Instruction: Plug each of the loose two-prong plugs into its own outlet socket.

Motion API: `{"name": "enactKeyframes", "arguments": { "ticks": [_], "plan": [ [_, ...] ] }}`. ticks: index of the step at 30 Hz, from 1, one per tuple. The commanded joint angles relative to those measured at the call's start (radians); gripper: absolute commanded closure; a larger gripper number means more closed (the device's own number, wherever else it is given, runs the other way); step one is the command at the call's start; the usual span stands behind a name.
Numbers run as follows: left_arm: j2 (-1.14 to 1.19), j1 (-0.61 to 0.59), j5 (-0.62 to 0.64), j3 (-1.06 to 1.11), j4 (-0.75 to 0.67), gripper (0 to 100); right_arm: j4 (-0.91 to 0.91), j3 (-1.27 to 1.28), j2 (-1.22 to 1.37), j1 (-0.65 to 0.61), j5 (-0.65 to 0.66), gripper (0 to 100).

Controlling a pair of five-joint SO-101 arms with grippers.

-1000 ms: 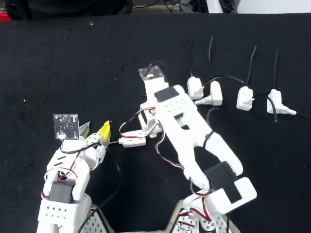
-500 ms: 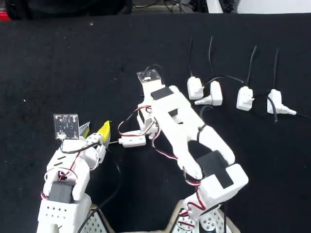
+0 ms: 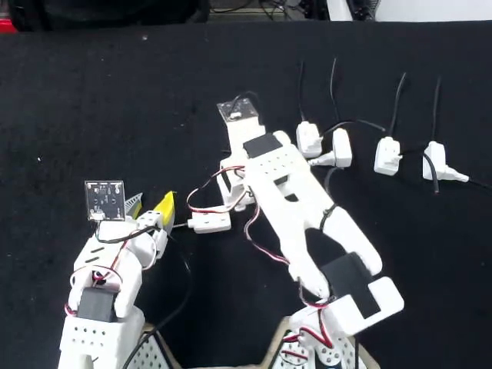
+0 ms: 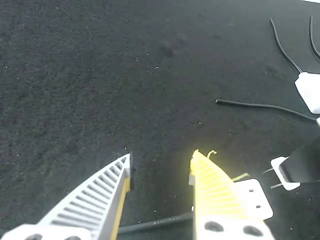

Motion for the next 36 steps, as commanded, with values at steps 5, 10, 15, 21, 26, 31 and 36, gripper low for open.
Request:
{"name": "enactKeyframes", "arguments": {
  "ticks": [5,10,15,21,26,31,36],
  "plan": [
    [-0.008,-0.010,-0.008,0.005,-0.015,80,0.008,-0.021,-0.059,-0.098,-0.058,98.8],
    [-0.008,-0.010,-0.008,0.005,-0.017,80,0.008,-0.033,-0.059,-0.098,-0.192,98.7],
    [-0.008,-0.010,-0.008,0.005,-0.017,80,0.130,-0.110,-0.059,-0.097,-0.195,98.7],
    [-0.008,-0.010,-0.008,0.005,-0.017,80,0.204,-0.185,-0.048,-0.104,-0.195,98.7],
    [-0.008,-0.010,-0.008,0.005,-0.017,80,0.203,-0.185,-0.048,-0.206,-0.195,98.8],
    [-0.008,-0.073,-0.002,0.001,-0.025,80,0.135,-0.130,-0.048,-0.256,-0.203,98.8],
    [-0.008,-0.180,0.000,-0.005,-0.043,80,0.025,-0.059,-0.048,-0.261,-0.204,98.8]
  ]
}}
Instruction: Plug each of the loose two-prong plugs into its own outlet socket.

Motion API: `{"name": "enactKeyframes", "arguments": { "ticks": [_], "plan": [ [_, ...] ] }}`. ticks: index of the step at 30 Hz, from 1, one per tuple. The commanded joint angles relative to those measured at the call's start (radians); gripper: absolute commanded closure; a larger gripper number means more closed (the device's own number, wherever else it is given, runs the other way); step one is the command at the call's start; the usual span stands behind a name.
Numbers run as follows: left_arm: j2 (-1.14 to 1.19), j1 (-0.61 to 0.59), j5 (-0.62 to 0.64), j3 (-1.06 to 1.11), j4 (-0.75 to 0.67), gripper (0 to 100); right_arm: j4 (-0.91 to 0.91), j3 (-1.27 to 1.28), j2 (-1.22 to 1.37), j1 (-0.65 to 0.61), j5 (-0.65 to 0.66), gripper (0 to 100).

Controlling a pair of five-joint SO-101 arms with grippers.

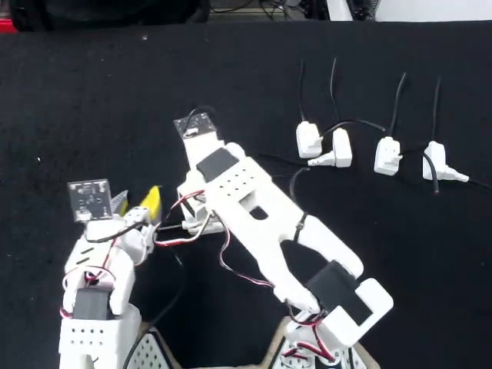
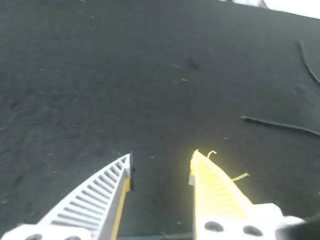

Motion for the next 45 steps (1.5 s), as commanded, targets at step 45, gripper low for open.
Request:
{"name": "enactKeyframes", "arguments": {
  "ticks": [45],
  "plan": [
    [-0.008,-0.124,0.000,-0.021,-0.021,80,-0.127,0.056,-0.044,0.031,-0.014,98.7]
  ]
}}
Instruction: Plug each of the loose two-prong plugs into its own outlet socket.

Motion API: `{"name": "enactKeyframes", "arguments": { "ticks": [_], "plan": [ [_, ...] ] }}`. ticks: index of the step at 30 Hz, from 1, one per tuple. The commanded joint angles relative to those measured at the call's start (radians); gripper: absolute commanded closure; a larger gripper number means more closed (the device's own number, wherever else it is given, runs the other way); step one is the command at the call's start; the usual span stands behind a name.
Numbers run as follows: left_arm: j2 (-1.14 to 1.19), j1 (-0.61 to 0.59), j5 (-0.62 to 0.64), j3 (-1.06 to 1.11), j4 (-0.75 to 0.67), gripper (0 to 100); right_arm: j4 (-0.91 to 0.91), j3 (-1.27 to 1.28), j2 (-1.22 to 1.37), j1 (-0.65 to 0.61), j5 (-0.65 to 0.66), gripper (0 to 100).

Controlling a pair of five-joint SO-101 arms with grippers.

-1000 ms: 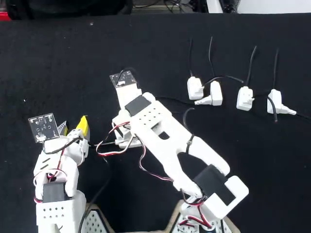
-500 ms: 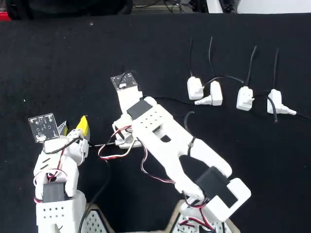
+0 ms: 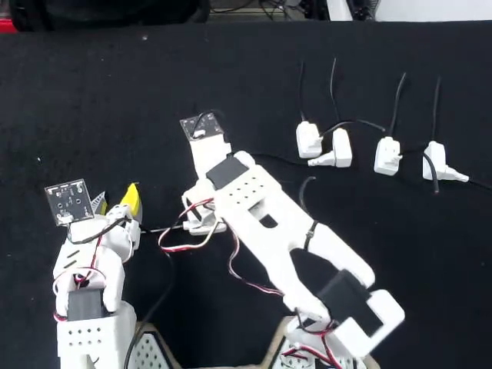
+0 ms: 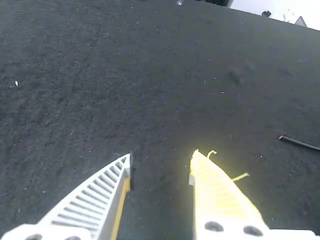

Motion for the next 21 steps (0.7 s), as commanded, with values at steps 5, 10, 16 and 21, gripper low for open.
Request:
{"name": "enactKeyframes", "arguments": {
  "ticks": [5,10,16,21],
  "plan": [
    [-0.008,-0.007,0.000,-0.021,-0.021,80,0.041,-0.124,0.091,0.028,-0.014,98.8],
    [-0.008,-0.005,0.000,-0.021,-0.021,80,0.133,-0.186,0.101,0.068,-0.012,98.8],
    [-0.008,-0.007,0.000,-0.021,-0.021,80,0.137,-0.189,0.102,0.080,-0.009,98.8],
    [-0.008,-0.007,0.000,-0.021,-0.021,80,0.101,-0.185,0.142,0.078,-0.012,98.7]
  ]
}}
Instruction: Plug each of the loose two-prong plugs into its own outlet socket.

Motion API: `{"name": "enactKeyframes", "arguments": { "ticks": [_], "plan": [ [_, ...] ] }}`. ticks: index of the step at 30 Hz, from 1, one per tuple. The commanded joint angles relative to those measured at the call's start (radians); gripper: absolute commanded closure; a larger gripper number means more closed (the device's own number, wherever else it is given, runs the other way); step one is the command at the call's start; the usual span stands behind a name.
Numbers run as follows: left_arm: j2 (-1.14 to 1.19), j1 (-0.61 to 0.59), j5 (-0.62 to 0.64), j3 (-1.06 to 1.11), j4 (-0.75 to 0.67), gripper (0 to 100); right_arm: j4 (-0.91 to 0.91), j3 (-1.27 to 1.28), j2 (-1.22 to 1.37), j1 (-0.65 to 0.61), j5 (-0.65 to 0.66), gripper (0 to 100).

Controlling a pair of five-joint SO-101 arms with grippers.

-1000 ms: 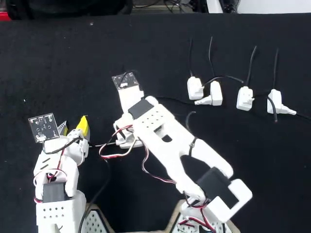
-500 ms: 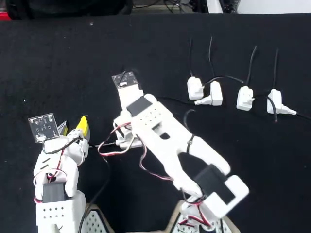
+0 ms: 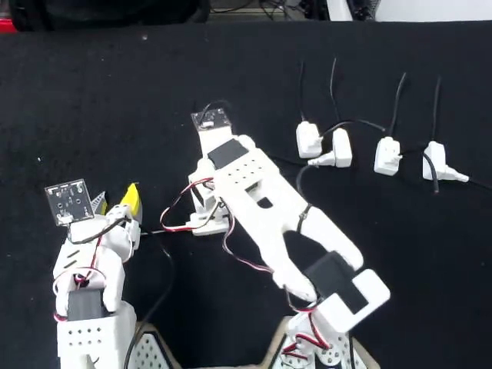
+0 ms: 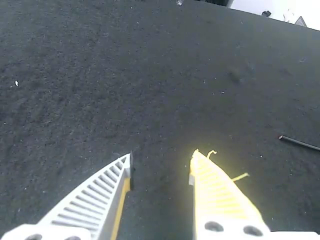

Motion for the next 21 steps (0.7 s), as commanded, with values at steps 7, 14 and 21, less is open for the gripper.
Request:
{"name": "enactKeyframes", "arguments": {
  "ticks": [7,14,21],
  "plan": [
    [-0.008,-0.007,0.000,-0.021,-0.021,80,-0.014,-0.082,0.053,0.009,-0.003,98.8],
    [-0.008,-0.007,0.000,-0.021,-0.021,80,0.031,-0.096,0.028,-0.006,-0.002,98.8],
    [-0.008,-0.007,0.000,-0.021,-0.021,80,-0.014,-0.099,0.070,-0.068,-0.009,98.8]
  ]
}}
